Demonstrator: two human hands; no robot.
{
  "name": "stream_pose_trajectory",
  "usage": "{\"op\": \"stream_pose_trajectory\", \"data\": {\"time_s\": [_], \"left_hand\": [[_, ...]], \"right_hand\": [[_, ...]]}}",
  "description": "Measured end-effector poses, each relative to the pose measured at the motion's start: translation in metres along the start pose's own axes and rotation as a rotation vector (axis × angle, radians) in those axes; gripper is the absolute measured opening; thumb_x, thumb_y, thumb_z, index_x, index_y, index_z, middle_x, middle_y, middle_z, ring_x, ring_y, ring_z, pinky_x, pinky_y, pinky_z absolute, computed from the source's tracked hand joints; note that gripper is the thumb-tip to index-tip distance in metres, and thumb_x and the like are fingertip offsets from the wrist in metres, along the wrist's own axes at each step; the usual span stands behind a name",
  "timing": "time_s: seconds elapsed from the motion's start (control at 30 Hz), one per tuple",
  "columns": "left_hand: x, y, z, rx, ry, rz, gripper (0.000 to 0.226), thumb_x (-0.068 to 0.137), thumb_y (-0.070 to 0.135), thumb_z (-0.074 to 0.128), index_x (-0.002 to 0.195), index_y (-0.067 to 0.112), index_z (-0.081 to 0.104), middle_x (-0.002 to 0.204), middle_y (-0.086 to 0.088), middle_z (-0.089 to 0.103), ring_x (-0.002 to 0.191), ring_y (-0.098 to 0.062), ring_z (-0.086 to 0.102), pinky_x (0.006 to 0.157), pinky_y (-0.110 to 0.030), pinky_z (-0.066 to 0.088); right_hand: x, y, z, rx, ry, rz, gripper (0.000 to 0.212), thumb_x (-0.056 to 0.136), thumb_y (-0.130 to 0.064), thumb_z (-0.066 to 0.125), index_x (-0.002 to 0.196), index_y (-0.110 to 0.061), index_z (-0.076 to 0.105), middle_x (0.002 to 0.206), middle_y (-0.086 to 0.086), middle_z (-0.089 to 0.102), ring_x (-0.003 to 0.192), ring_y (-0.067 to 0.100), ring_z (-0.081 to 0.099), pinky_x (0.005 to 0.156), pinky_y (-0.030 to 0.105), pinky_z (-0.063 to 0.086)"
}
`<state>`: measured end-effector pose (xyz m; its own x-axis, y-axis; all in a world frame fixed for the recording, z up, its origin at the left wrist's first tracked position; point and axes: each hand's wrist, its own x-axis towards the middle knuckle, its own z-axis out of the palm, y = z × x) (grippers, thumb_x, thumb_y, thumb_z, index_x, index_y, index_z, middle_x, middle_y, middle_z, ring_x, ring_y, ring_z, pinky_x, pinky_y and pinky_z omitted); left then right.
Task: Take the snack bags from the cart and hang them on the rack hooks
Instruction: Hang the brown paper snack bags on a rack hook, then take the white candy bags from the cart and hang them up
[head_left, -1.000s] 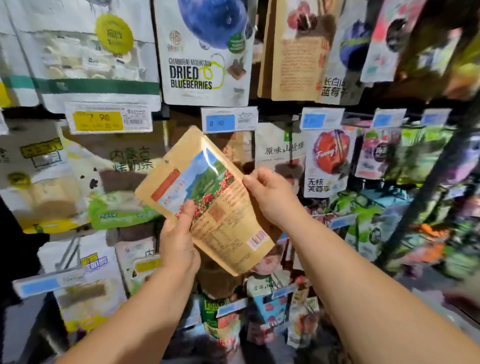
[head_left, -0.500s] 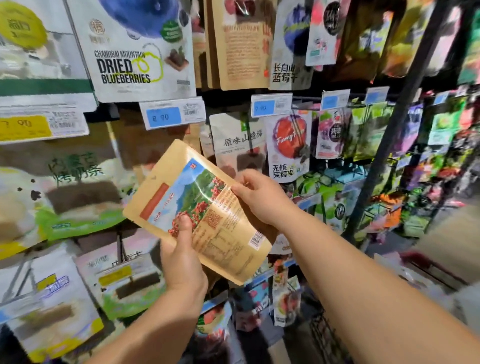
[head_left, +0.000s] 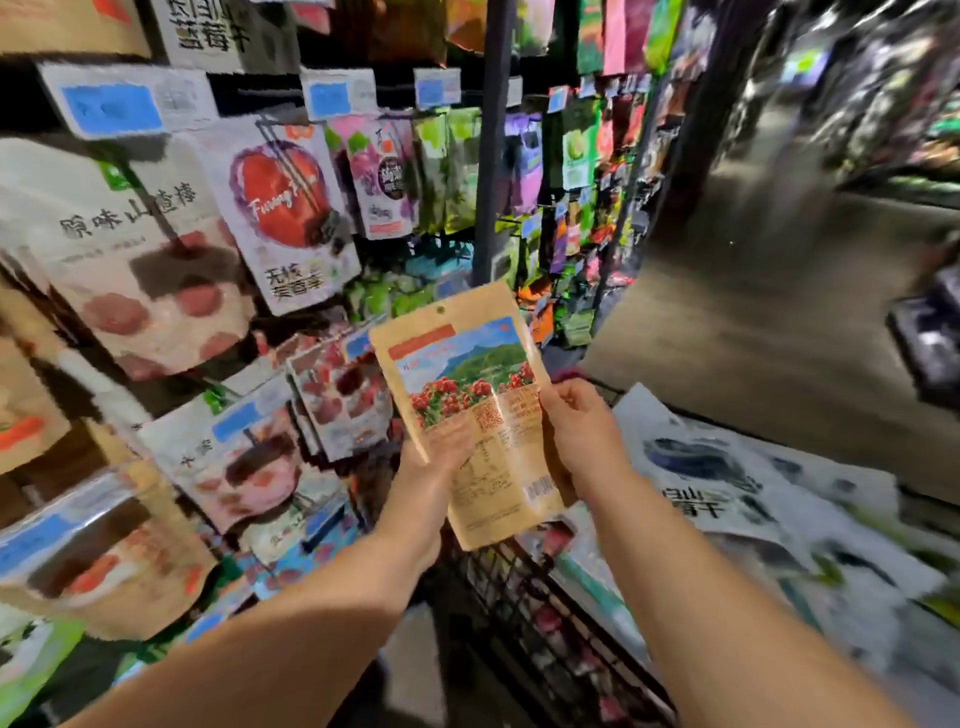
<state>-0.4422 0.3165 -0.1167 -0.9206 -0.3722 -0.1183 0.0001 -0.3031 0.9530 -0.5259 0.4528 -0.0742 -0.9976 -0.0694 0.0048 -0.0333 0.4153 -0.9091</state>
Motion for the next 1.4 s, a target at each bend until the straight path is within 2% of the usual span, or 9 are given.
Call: {"op": "stream_pose_trajectory", "data": {"time_s": [0.23,0.5,0.63,0.77,0.9,1.03,1.13,1.27,1.4], "left_hand": [[-0.007,-0.066,0.129,0.248,-0.408,-0.232,0.082,0.063,0.058,0.08,0.132,0.025,0.049,0.125,0.002,0.063,0.114,-0.017,0.06,0.102,-0.042,0.046],[-0.047,-0.083,0.264,0.659,-0.637,0.086,0.073,0.065,0.061,0.071,0.121,0.023,0.043,0.115,0.003,0.061,0.105,-0.018,0.06,0.092,-0.041,0.049],[-0.071,-0.1,0.307,0.71,-0.853,-0.044,0.069,0.075,0.052,0.072,0.127,0.025,0.035,0.122,0.007,0.056,0.114,-0.019,0.056,0.1,-0.039,0.046],[-0.084,-0.122,0.325,0.958,-0.925,-0.07,0.083,0.072,0.052,0.072,0.137,0.019,0.035,0.134,-0.004,0.043,0.124,-0.027,0.048,0.104,-0.041,0.043],[-0.074,-0.115,0.323,1.047,-1.068,0.049,0.043,0.088,0.028,0.063,0.128,0.015,0.053,0.126,-0.01,0.056,0.119,-0.029,0.052,0.098,-0.036,0.046],[-0.056,-0.097,0.317,0.88,-0.991,-0.088,0.053,0.092,0.031,0.058,0.14,0.014,0.04,0.13,-0.004,0.055,0.112,-0.022,0.058,0.094,-0.03,0.046],[-0.046,-0.074,0.308,0.581,-0.886,-0.22,0.036,0.095,0.02,0.054,0.129,0.01,0.047,0.096,0.0,0.061,0.079,-0.018,0.064,0.09,-0.038,0.055],[-0.022,-0.033,0.275,0.492,-0.685,-0.101,0.009,0.098,0.023,0.049,0.104,0.018,0.053,0.087,0.002,0.06,0.066,-0.01,0.059,0.059,-0.019,0.053],[0.009,0.011,0.216,0.513,-0.405,0.038,0.015,0.099,0.032,0.047,0.088,0.024,0.051,0.089,-0.001,0.06,0.07,-0.016,0.054,0.075,-0.035,0.05]], "right_hand": [[-0.02,0.096,-0.126,0.131,0.492,0.263,0.024,0.099,-0.033,0.051,0.084,-0.015,0.058,0.085,0.002,0.062,0.077,0.018,0.056,0.063,0.031,0.041],[-0.065,0.146,-0.252,0.262,0.883,0.449,0.024,0.097,-0.029,0.053,0.074,-0.021,0.058,0.082,0.005,0.066,0.082,0.026,0.064,0.081,0.048,0.057],[-0.092,0.169,-0.293,0.288,0.978,0.566,0.022,0.097,-0.022,0.052,0.076,-0.017,0.06,0.078,0.008,0.062,0.063,0.021,0.057,0.058,0.029,0.048],[-0.103,0.203,-0.305,0.228,0.889,0.716,0.036,0.078,-0.036,0.065,0.108,-0.019,0.056,0.093,0.01,0.064,0.078,0.028,0.062,0.069,0.041,0.053],[-0.094,0.196,-0.295,0.056,0.725,0.688,0.049,0.09,-0.037,0.061,0.133,-0.017,0.047,0.113,0.004,0.055,0.092,0.023,0.053,0.072,0.032,0.043],[-0.065,0.169,-0.277,-0.043,0.633,0.508,0.029,0.098,-0.037,0.051,0.121,-0.02,0.053,0.118,0.001,0.055,0.102,0.021,0.052,0.085,0.036,0.046],[-0.04,0.136,-0.257,-0.018,0.593,0.346,0.018,0.099,-0.032,0.048,0.109,-0.02,0.055,0.1,-0.002,0.057,0.095,0.017,0.05,0.082,0.032,0.04],[-0.003,0.087,-0.221,0.066,0.504,0.18,0.016,0.1,-0.035,0.047,0.1,-0.021,0.055,0.094,-0.005,0.056,0.09,0.014,0.05,0.077,0.029,0.034],[0.028,0.029,-0.169,0.131,0.337,0.024,0.026,0.097,-0.034,0.05,0.088,-0.012,0.06,0.086,0.004,0.056,0.08,0.02,0.05,0.07,0.034,0.041]]}}
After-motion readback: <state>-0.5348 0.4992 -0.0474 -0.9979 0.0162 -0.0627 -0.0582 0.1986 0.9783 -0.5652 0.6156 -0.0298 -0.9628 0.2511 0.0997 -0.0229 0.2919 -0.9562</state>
